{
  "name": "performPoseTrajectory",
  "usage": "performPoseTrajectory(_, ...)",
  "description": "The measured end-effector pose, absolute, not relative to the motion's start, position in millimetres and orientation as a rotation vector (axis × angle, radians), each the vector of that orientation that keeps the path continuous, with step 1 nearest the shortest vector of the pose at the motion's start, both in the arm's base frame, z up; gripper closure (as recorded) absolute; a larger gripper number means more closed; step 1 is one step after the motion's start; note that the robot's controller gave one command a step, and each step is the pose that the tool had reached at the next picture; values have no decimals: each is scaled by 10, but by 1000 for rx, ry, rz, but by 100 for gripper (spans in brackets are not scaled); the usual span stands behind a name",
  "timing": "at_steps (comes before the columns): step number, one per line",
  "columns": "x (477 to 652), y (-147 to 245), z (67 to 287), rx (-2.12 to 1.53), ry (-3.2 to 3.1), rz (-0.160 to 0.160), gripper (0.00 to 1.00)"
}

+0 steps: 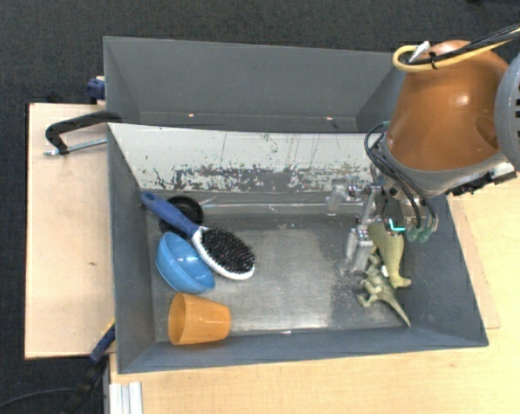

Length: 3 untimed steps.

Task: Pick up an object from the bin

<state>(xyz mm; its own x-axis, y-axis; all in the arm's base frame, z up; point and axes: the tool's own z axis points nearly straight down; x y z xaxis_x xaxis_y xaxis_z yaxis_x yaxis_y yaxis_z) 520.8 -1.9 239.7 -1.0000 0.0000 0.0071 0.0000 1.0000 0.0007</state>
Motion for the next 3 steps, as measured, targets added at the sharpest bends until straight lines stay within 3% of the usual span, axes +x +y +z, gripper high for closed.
performPoseTrajectory(1,5237,-1259,1458,787,-3038,0,0)
performPoseTrajectory(2,5621,-1459,884,1336,-2849,0,0)
performPoseTrajectory(3,5955,-1389,1006,1281,-2877,4,0)
